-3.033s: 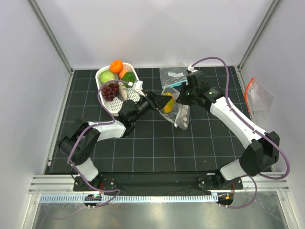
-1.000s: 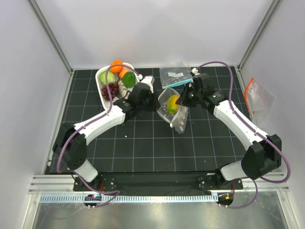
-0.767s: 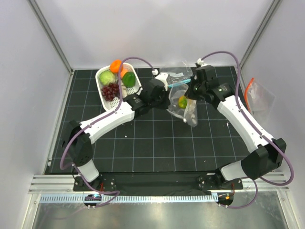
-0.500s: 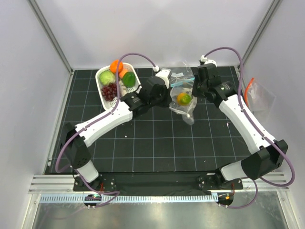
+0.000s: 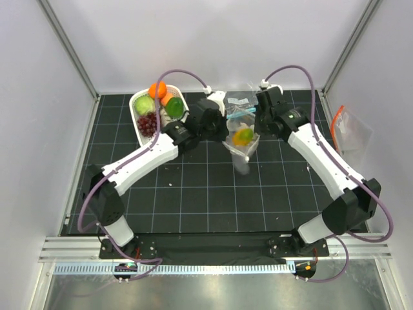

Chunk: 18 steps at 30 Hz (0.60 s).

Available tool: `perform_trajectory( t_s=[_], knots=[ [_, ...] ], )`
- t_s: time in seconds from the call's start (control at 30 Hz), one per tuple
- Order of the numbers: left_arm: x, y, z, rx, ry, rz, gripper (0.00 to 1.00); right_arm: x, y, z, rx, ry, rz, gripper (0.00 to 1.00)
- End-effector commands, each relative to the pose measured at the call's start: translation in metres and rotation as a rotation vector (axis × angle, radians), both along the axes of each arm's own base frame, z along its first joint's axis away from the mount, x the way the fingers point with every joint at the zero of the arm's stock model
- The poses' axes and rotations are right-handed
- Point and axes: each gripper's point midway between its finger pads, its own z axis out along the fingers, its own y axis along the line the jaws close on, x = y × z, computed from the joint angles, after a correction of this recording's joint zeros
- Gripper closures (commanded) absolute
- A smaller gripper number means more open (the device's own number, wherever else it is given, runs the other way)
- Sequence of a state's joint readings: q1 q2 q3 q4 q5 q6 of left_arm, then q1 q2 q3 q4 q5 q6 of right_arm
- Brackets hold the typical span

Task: Place the food in the zip-top bag and seal the zipper
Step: Adjust the fake fruit in the zipper food storage bag.

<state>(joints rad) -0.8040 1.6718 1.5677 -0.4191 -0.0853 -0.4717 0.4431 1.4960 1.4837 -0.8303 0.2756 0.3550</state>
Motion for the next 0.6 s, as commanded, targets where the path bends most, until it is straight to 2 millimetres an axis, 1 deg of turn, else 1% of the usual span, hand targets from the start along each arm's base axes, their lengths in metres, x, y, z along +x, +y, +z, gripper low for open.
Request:
perform_trajectory(
  t_s=[0.0, 0.03, 0.07, 0.1, 0.13, 0.17, 0.2, 0.23, 0.27, 0.3, 0.33, 0.37, 0.4, 0.43, 0.47, 0.5, 0.53, 0.57],
  knots=[
    [-0.007, -0.025, -0.034, -0.020, 0.057, -0.054, 1.00, -0.001, 0.006, 0.073, 0.112, -0.182, 0.024, 0.99],
    [-0.005, -0.026, -0.032, -0.021, 0.051, -0.052, 1.00, -0.004, 0.009, 0.063, 0.120, -0.168, 0.032, 0.99],
    [-0.003, -0.023, -0.021, -0.023, 0.027, -0.039, 1.00, -0.006, 0.011, 0.058, 0.135, -0.162, 0.044, 0.99],
    [-0.003, -0.017, -0.014, -0.005, 0.017, -0.026, 1.00, -0.004, 0.014, 0.047, 0.140, -0.154, 0.043, 0.99],
    [0.000, -0.010, -0.001, 0.008, -0.022, -0.015, 1.00, -0.009, 0.011, 0.018, 0.113, -0.094, 0.037, 0.99],
    [0.002, -0.007, 0.022, -0.008, -0.063, -0.002, 1.00, -0.010, 0.011, 0.001, 0.099, -0.063, 0.037, 0.99],
    [0.002, 0.004, 0.041, -0.012, -0.095, 0.019, 1.00, -0.009, 0.010, -0.018, 0.083, -0.032, 0.029, 0.99],
    [0.003, 0.009, 0.054, -0.009, -0.123, 0.023, 1.00, -0.016, 0.006, -0.044, 0.058, 0.020, 0.018, 0.99],
    [0.004, 0.011, 0.071, -0.025, -0.150, 0.025, 1.00, -0.018, 0.004, -0.055, 0.050, 0.035, 0.013, 0.99],
    [0.001, 0.014, 0.075, -0.017, -0.153, 0.022, 1.00, -0.017, 0.004, -0.061, 0.047, 0.036, 0.009, 0.99],
    [0.000, 0.014, 0.076, -0.017, -0.153, 0.016, 1.00, -0.017, 0.003, -0.060, 0.044, 0.040, 0.006, 0.99],
    [-0.001, 0.012, 0.073, -0.018, -0.145, 0.009, 1.00, -0.015, 0.003, -0.052, 0.045, 0.029, 0.004, 0.99],
    [-0.001, 0.010, 0.056, -0.003, -0.120, 0.002, 1.00, -0.016, 0.000, -0.042, 0.039, 0.025, 0.000, 0.99],
    [0.000, 0.006, 0.039, 0.005, -0.094, -0.004, 1.00, -0.008, 0.004, -0.006, 0.070, -0.055, 0.006, 0.99],
    [-0.001, 0.003, 0.024, 0.001, -0.063, -0.004, 1.00, -0.006, 0.003, 0.012, 0.074, -0.088, 0.007, 0.99],
    [-0.002, 0.000, 0.005, 0.003, -0.038, -0.009, 1.00, -0.009, 0.001, 0.028, 0.080, -0.106, 0.006, 0.99],
    [-0.003, -0.005, -0.011, 0.003, -0.009, -0.022, 1.00, -0.007, 0.003, 0.065, 0.117, -0.182, 0.012, 0.99],
    [-0.001, -0.009, -0.014, -0.015, -0.005, -0.018, 1.00, -0.009, 0.004, 0.080, 0.137, -0.210, 0.021, 0.99]
  ],
)
